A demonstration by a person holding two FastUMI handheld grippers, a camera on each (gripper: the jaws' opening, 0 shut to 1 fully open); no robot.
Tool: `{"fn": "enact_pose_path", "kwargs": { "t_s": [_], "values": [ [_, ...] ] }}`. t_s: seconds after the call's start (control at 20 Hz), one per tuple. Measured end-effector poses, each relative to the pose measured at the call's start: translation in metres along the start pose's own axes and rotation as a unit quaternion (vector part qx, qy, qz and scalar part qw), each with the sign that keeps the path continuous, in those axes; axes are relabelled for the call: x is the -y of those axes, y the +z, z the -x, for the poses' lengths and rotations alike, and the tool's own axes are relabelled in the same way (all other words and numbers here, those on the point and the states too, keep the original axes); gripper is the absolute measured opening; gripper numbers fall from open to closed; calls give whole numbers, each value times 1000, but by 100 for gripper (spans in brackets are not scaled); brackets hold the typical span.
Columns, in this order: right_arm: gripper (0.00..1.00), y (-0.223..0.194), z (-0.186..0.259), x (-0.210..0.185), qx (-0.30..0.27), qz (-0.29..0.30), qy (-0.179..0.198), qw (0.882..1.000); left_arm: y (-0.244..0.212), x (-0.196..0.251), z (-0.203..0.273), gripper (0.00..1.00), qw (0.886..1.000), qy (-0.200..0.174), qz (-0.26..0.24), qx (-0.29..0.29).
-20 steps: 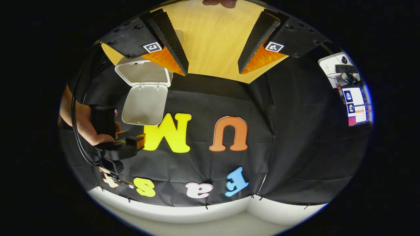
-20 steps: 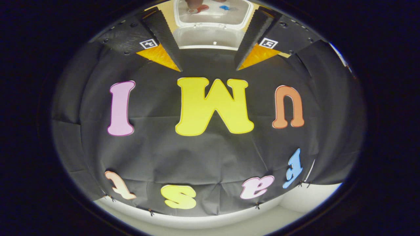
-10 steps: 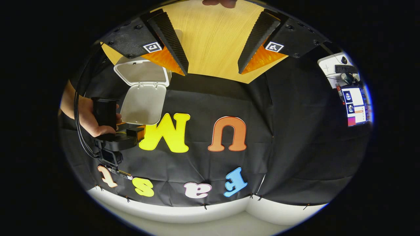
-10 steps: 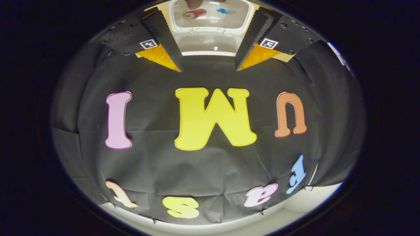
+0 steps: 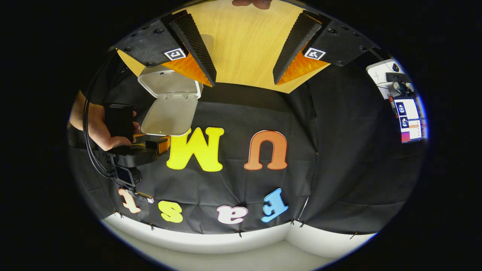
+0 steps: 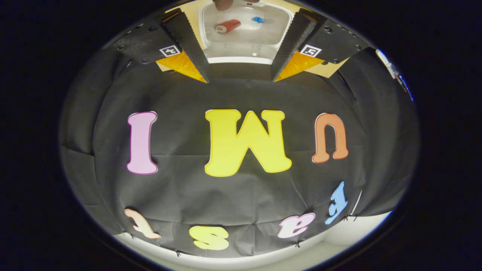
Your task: Press the lid of the desktop garbage bin to open it, pick up the crumpled paper on the desktop and throw it into the bin, then pick up the pop can on the desktop and drop it into the bin, and finally close the garbage bin lid.
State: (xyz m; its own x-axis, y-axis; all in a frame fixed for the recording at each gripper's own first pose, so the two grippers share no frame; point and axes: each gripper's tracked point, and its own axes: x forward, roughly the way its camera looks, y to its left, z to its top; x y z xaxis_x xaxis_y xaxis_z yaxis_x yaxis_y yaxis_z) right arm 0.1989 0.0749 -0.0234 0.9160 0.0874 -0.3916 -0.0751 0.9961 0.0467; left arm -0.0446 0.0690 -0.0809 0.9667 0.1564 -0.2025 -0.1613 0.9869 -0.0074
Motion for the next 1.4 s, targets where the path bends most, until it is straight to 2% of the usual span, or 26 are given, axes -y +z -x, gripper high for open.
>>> {"fn": "enact_pose_path", "kwargs": {
  "t_s": [0.4,0.8,1.15,1.2,1.4],
  "values": [
    [99,-53,35,6,-38,10,-3,999,2,14,11,98,1000,-28,-3,5],
    [96,-127,64,4,-85,7,-12,996,6,14,20,98,999,-41,-12,8],
    [97,-176,74,5,-120,38,-19,992,3,17,24,98,999,-51,-18,4],
    [94,-181,74,6,-122,40,-21,991,4,17,26,98,999,-51,-18,4],
    [97,-199,72,6,-144,26,-19,989,0,14,27,98,999,-50,-17,1]
  ]
}}
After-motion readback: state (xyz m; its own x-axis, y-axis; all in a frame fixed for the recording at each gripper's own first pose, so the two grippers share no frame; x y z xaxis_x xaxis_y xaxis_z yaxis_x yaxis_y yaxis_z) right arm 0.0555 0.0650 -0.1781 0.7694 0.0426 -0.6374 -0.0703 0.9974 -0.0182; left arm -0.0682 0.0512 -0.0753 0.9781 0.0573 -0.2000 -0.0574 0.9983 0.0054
